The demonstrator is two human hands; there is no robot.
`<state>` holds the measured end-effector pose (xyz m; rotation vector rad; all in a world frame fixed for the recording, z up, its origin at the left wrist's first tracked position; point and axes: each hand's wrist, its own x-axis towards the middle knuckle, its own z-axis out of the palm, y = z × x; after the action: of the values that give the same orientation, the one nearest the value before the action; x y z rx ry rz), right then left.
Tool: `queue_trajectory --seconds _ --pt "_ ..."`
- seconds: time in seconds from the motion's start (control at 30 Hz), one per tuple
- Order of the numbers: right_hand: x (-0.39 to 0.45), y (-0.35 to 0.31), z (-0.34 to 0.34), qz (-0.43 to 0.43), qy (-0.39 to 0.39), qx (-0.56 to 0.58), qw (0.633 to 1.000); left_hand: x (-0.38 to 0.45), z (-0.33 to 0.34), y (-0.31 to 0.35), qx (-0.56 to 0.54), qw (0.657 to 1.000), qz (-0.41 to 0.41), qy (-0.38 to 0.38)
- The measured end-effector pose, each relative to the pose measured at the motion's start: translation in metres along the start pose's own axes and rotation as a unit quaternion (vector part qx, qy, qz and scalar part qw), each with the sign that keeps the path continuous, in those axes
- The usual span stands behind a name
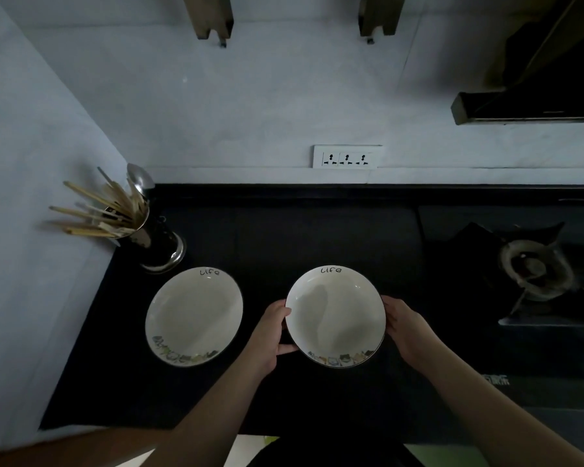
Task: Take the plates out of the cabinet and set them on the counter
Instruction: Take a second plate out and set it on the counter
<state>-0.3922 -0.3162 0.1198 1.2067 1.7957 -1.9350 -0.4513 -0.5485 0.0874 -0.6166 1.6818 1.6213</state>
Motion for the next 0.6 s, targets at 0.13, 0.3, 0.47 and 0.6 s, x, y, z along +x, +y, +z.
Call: queue_trajectory --seconds 0.13,0.3,0.47,0.6 --pt "0.005 0.001 -0.005 -0.001 -0.010 0.035 0.999 0.000 0.005 0.001 0.007 1.000 -0.006 0.016" --pt "0.010 -0.001 -0.008 0.015 -0.023 0.007 1.000 -0.001 0.008 0.002 0.017 1.000 0.000 0.023" --pt "0.018 0.000 -0.011 0.008 -0.022 -0.040 0.999 -0.002 0.007 0.006 -0.004 0.999 -0.015 0.032" --pt "0.023 -0.003 -0.009 0.011 -0.013 -0.133 0.991 -0.004 0.005 0.013 0.035 0.998 -0.003 0.057"
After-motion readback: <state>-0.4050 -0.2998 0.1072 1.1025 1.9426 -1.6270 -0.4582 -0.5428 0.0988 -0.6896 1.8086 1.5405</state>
